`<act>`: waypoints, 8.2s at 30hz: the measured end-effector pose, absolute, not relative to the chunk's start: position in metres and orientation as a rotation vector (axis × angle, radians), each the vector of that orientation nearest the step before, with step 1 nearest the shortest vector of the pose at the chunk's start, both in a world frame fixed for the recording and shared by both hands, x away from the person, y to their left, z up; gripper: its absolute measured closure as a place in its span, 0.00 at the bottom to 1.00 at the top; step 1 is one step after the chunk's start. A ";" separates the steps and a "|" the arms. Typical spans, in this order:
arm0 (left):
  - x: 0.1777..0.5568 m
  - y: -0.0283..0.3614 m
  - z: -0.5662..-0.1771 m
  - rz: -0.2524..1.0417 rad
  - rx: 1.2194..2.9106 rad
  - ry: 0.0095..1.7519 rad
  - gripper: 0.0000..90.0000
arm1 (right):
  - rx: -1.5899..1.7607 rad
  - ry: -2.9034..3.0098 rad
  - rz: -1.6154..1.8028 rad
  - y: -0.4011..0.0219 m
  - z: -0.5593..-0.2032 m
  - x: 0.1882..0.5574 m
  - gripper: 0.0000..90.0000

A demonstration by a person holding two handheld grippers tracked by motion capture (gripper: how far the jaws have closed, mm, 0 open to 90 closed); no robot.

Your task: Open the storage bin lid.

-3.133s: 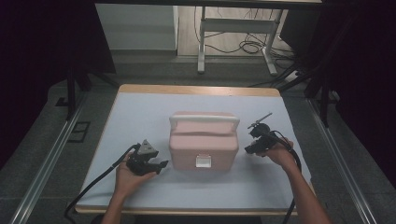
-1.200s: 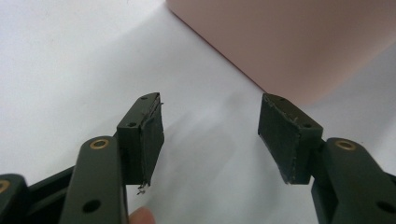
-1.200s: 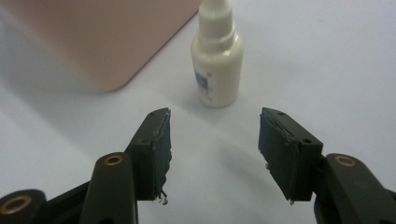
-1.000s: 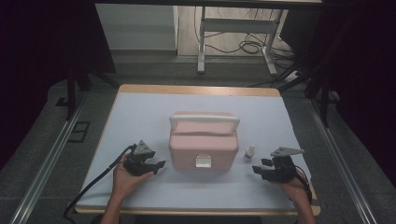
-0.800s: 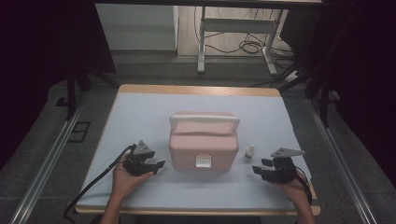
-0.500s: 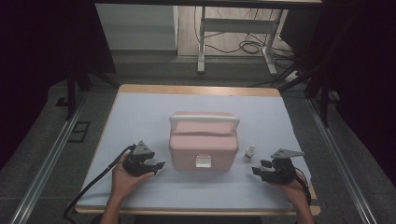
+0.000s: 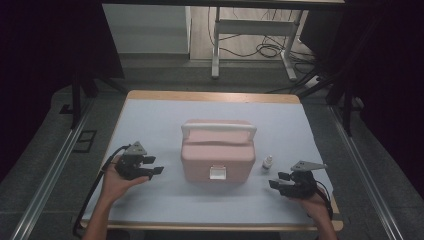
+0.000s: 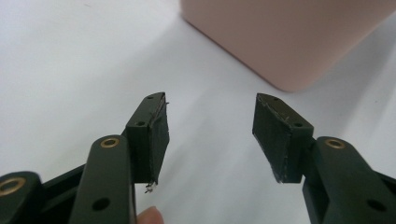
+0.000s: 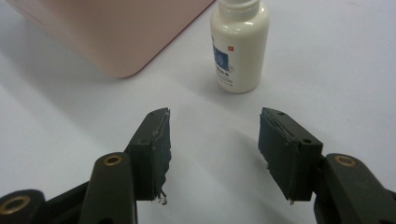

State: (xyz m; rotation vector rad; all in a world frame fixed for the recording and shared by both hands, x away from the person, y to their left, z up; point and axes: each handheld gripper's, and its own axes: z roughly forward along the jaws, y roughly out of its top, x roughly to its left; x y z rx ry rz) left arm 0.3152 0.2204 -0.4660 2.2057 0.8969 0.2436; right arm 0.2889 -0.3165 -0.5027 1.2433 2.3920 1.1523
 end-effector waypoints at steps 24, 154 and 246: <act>0.357 0.221 -0.381 0.186 2.270 0.585 0.51 | 1.261 2.354 1.173 -0.323 -0.497 0.281 0.49; 0.423 0.086 -0.295 -0.012 2.562 0.184 0.87 | 1.032 2.284 1.286 -0.303 -0.445 0.257 1.00; 0.367 0.181 -0.311 0.193 2.338 0.454 0.45 | 0.902 2.142 1.406 -0.232 -0.422 0.266 1.00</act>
